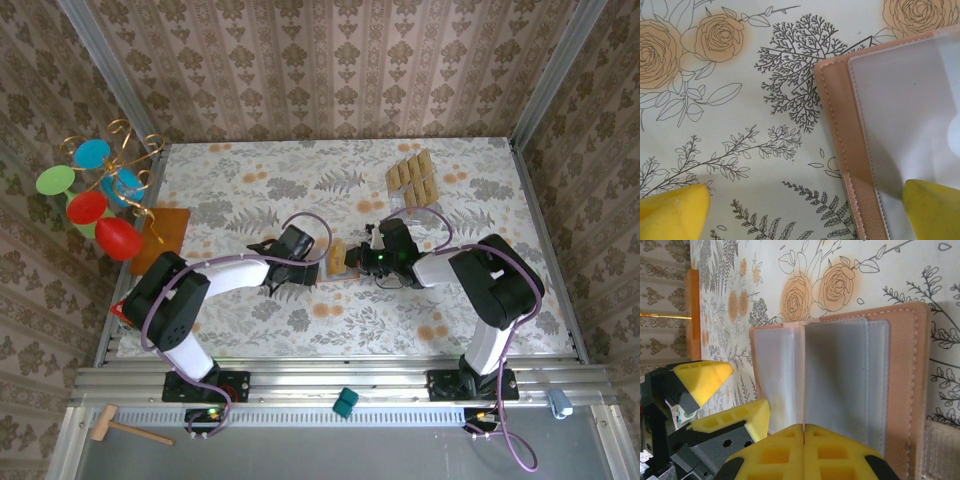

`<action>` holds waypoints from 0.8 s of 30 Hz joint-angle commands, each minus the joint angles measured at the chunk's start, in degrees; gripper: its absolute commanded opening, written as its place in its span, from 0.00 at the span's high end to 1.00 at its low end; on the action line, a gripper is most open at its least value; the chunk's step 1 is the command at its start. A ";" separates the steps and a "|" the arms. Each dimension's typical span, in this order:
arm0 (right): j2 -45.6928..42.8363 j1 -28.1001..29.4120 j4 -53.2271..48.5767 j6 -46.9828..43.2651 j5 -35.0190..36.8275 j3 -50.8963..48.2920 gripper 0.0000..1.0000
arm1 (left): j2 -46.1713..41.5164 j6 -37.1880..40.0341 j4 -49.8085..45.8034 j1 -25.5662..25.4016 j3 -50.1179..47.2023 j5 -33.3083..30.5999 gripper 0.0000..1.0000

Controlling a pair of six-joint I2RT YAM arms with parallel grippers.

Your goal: Put the credit cards into the card holder

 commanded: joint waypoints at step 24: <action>-1.94 -4.75 1.07 -0.81 -0.97 -4.58 1.00 | 0.77 0.40 0.15 0.39 -1.80 -1.17 0.00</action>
